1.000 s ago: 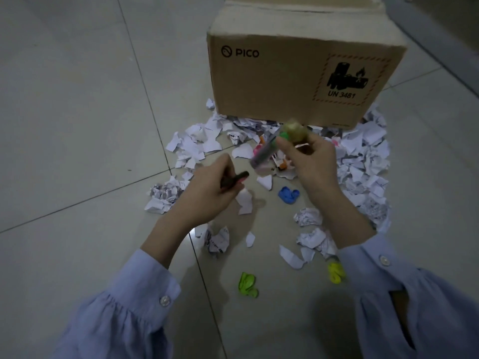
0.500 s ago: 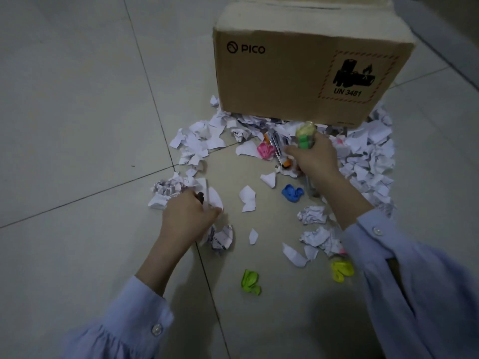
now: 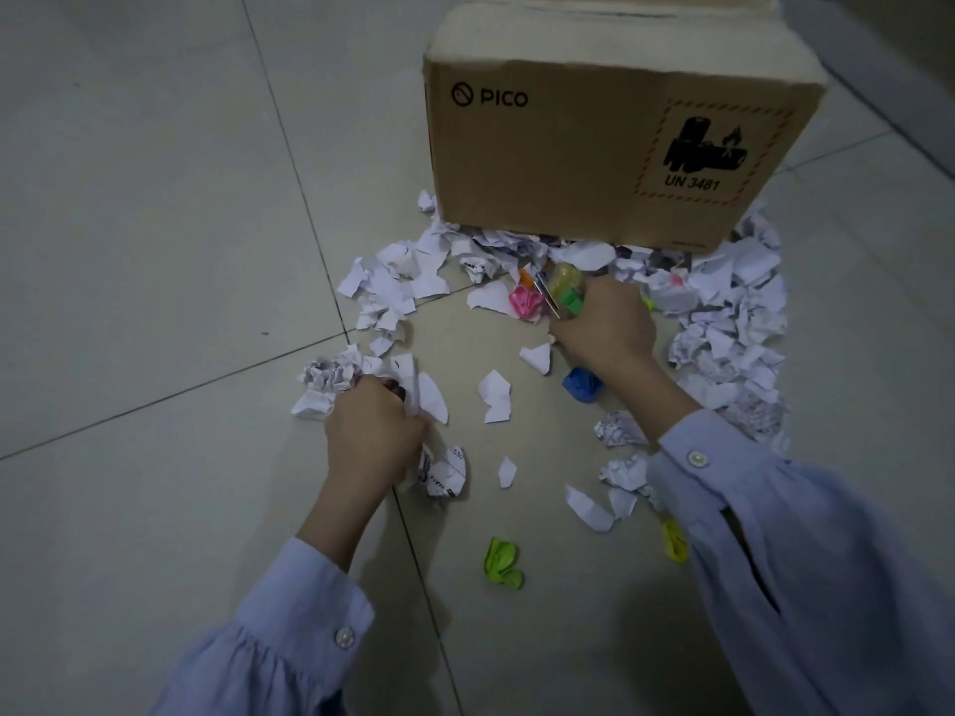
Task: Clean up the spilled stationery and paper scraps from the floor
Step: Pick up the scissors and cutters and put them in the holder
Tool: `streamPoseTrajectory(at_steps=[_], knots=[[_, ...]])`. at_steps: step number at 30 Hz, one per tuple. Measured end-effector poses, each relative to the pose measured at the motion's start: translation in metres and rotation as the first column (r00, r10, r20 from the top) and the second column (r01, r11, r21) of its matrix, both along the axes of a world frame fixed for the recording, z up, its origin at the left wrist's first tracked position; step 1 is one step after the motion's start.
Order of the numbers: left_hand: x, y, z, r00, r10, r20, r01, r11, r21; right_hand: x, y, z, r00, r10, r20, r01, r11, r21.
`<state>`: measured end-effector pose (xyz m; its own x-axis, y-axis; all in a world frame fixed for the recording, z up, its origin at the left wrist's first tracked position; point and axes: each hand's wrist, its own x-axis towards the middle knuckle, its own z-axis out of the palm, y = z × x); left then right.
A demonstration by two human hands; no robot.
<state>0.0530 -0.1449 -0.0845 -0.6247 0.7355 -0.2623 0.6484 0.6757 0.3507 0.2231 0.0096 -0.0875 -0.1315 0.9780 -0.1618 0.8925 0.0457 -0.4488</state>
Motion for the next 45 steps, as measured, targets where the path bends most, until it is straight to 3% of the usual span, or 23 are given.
streamPoseTrajectory(at_steps=[5,11,15,21,24,34,40,45], knots=[[-0.003,0.002,0.013,0.993,-0.086,0.082,0.094,0.990,-0.105,0.003,-0.006,0.009,0.985,-0.033,-0.167,0.043,0.997,0.060],[-0.002,0.014,0.037,0.885,0.027,0.465,-0.042,0.999,0.022,0.013,-0.009,0.033,0.875,-0.079,-0.478,0.122,0.991,0.059],[0.008,0.031,0.047,0.752,0.018,0.659,-0.105,0.990,0.093,0.025,-0.009,0.045,0.719,-0.151,-0.678,0.128,0.988,-0.085],[0.042,0.065,0.054,0.616,-0.081,0.784,-0.143,0.967,0.212,0.054,-0.007,0.061,0.442,-0.351,-0.825,0.180,0.936,-0.302],[0.058,0.079,0.050,0.587,-0.111,0.802,-0.136,0.963,0.233,0.068,-0.009,0.062,0.369,-0.396,-0.841,0.182,0.918,-0.352],[0.121,0.107,0.044,0.450,-0.227,0.864,-0.012,0.966,0.260,0.123,-0.023,0.060,0.286,-0.499,-0.818,0.264,0.862,-0.433],[0.152,0.116,0.048,0.268,-0.182,0.946,-0.023,0.980,0.196,0.155,-0.031,0.065,0.206,-0.565,-0.799,0.333,0.808,-0.486],[0.178,0.122,0.057,0.249,-0.158,0.956,-0.021,0.985,0.169,0.186,-0.039,0.073,-0.023,-0.633,-0.774,0.331,0.726,-0.603]])
